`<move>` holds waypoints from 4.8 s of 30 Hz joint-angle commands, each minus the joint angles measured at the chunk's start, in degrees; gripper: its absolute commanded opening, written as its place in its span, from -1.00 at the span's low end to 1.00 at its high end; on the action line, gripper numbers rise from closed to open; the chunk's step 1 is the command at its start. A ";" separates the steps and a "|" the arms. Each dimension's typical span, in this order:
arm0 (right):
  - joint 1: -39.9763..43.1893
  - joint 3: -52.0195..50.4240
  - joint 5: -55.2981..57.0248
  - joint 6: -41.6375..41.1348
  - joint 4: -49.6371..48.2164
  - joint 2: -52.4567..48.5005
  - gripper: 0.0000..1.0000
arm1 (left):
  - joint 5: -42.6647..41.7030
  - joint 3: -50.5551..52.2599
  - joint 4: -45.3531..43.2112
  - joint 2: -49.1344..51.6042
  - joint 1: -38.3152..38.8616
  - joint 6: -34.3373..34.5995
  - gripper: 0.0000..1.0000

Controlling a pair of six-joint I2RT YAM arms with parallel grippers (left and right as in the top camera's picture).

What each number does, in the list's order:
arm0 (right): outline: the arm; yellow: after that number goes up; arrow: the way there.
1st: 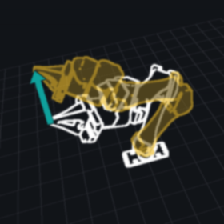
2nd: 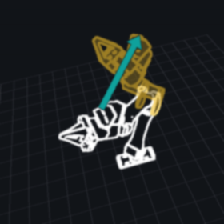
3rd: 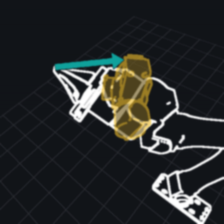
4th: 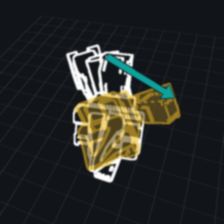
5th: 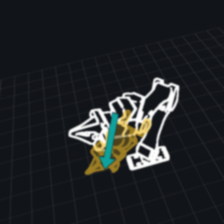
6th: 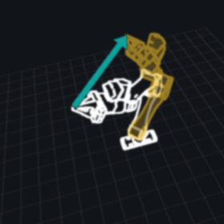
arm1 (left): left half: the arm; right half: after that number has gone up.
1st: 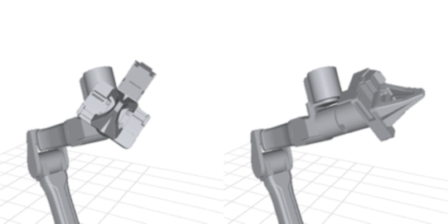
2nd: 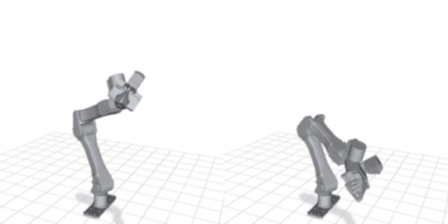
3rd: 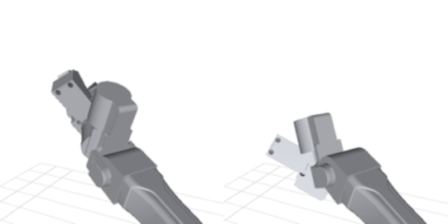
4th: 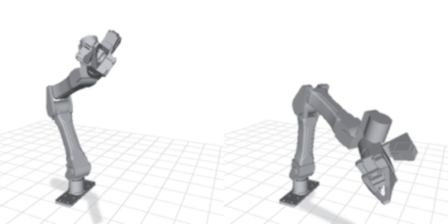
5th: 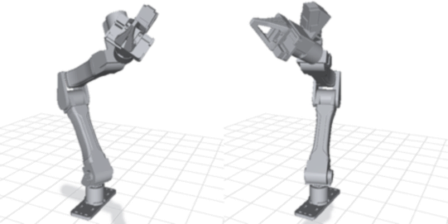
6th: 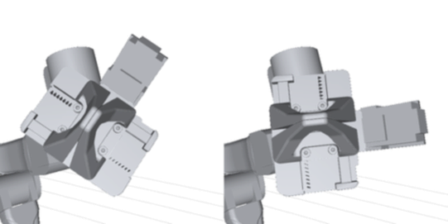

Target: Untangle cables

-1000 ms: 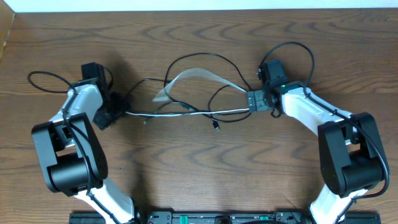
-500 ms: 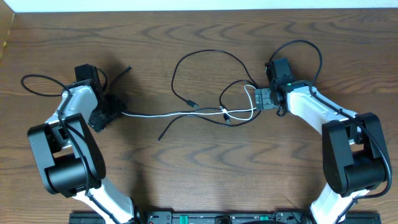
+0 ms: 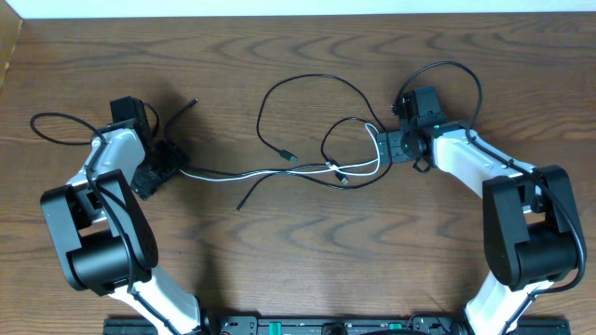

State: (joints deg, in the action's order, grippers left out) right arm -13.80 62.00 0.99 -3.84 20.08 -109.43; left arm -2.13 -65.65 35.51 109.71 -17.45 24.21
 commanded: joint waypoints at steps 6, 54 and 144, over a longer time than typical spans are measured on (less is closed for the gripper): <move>-4.26 -4.26 -5.03 4.46 1.05 -5.66 0.99 | -15.43 5.53 -2.95 7.02 3.87 -6.25 0.70; -22.03 -4.26 -3.67 28.76 0.50 -5.66 0.98 | -15.41 5.53 -11.21 7.02 32.04 -20.15 0.69; -12.44 -3.17 -2.27 2.19 0.87 10.40 0.98 | -10.10 5.31 -11.76 6.97 31.93 -13.84 0.96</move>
State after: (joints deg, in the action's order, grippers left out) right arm -25.56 59.16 -0.71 -1.93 21.10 -99.61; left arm -4.25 -64.97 19.62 110.65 14.66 6.20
